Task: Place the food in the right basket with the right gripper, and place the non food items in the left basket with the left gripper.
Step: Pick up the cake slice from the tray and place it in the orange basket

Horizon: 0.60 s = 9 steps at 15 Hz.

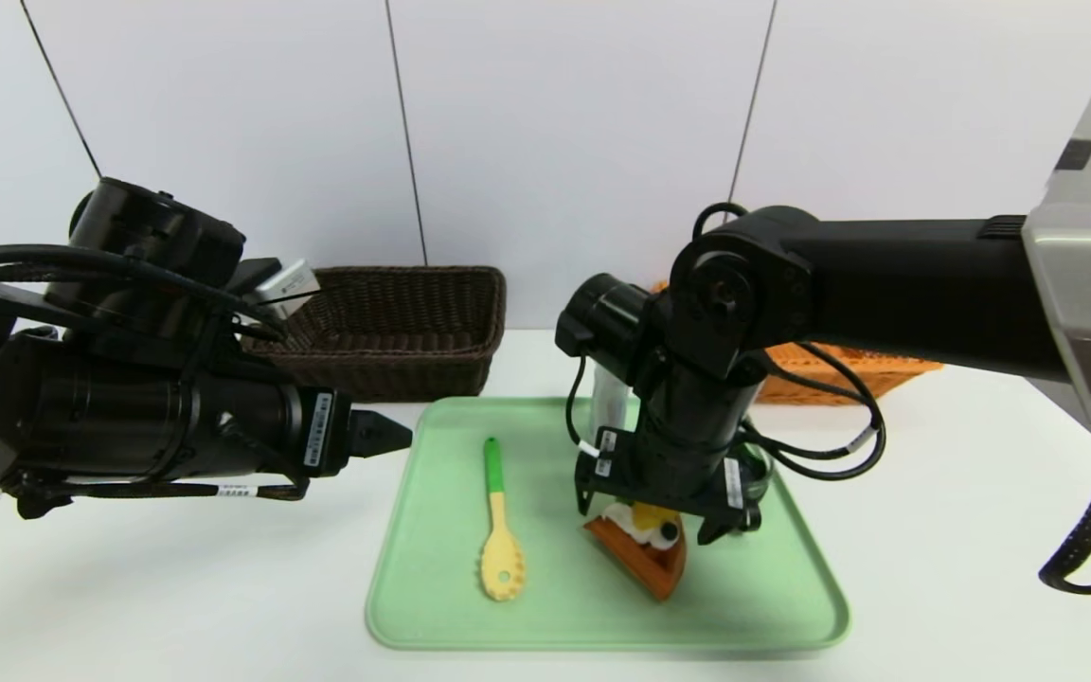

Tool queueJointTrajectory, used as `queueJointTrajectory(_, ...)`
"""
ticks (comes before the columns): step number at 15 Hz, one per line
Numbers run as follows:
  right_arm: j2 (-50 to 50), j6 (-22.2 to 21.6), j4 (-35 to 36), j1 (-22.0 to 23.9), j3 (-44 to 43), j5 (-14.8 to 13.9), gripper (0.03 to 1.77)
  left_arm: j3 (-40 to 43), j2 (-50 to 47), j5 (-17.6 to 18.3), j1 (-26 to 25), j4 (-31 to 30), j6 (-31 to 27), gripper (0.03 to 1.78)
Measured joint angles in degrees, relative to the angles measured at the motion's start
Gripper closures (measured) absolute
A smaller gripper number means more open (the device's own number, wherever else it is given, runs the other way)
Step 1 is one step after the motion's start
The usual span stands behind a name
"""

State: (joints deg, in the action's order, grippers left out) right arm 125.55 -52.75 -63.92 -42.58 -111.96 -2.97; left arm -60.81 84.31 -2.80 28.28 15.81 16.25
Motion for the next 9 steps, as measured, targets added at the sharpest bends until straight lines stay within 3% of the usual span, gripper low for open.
queueJointTrajectory(9, 2.67, 0.68, 1.02, 1.22, -0.04, 0.06, 0.09, -0.35, 2.62, -0.17, 0.00, -4.11, -0.10, 0.12)
